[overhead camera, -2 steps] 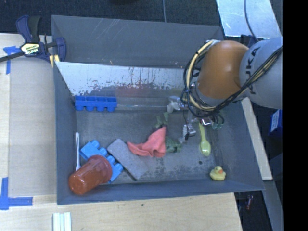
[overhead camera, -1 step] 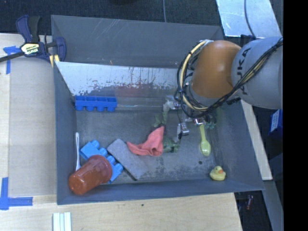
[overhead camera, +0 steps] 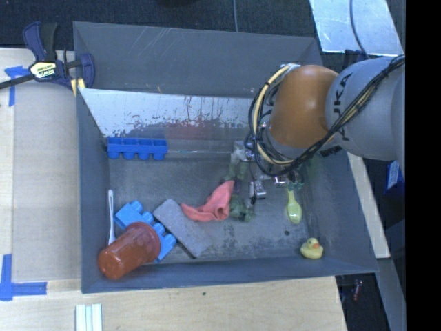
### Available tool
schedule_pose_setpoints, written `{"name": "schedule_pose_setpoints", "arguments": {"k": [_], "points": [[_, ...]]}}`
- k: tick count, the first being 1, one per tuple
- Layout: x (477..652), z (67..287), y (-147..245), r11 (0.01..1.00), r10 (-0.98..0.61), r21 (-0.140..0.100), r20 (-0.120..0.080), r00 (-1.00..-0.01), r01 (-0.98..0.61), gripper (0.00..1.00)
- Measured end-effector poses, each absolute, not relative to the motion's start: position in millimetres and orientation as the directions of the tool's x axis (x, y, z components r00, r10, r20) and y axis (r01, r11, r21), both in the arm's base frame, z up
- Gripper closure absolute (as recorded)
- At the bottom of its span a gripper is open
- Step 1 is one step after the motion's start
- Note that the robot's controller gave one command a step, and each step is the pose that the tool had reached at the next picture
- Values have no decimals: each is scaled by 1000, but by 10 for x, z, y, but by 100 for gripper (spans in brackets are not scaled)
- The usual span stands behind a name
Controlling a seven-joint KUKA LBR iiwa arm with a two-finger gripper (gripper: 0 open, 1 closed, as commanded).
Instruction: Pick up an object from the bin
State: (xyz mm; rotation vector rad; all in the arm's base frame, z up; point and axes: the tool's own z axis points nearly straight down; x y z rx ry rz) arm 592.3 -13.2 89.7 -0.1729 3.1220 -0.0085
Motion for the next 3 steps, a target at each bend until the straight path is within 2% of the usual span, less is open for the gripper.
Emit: {"name": "schedule_pose_setpoints", "arguments": {"k": [1,2,3], "points": [[5755,795,-99,955,-296,-11,-19,-955,-296,0],[5523,704,32,938,-346,-11,-16,-938,-346,100],[5521,708,31,938,-347,-11,-16,-938,-347,100]]}}
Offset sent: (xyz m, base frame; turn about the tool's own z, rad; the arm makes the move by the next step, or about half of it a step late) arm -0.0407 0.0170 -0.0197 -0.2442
